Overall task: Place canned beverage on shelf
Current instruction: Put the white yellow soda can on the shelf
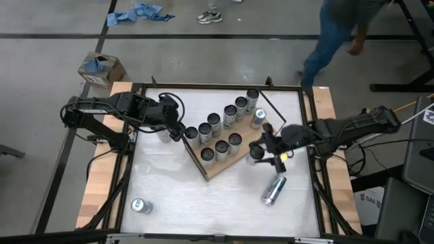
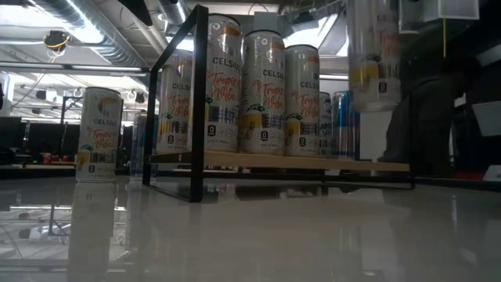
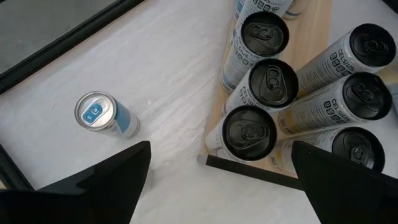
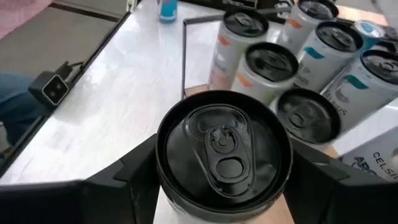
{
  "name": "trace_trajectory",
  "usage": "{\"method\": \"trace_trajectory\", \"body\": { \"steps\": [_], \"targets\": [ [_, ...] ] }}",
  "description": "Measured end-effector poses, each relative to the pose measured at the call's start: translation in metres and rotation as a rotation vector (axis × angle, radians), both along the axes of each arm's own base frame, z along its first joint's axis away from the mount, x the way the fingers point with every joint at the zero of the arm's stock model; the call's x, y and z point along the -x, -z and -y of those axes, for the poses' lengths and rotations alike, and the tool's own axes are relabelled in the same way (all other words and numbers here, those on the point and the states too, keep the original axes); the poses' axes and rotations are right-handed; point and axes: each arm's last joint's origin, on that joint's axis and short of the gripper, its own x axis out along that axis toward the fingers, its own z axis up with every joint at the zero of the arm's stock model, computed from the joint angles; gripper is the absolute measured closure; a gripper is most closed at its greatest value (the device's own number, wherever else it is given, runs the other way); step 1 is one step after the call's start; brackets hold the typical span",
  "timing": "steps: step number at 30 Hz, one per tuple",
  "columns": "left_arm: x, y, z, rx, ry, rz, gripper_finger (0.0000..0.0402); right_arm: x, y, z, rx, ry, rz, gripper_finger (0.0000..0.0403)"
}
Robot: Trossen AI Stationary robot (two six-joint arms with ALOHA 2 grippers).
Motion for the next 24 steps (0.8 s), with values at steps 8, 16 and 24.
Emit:
{"method": "trace_trajectory", "body": {
  "steps": [8, 16, 24],
  "targets": [
    [0.0, 0.0, 0.0, 0.0, 0.0, 0.0, 0.0023, -0.003, 0.004, 0.035, -0.002, -0.002, -0.041, 0.0149],
    [0.0, 0.0, 0.0, 0.0, 0.0, 0.0, 0.0023, -0.005, 0.009, 0.063, 0.007, 0.002, -0.001, 0.0148],
    [0.0, 0.0, 0.0, 0.0, 0.0, 0.0, 0.0023, -0.005, 0.043, 0.086, -0.028, 0.053, 0.033, 0.0148]
  ]
}}
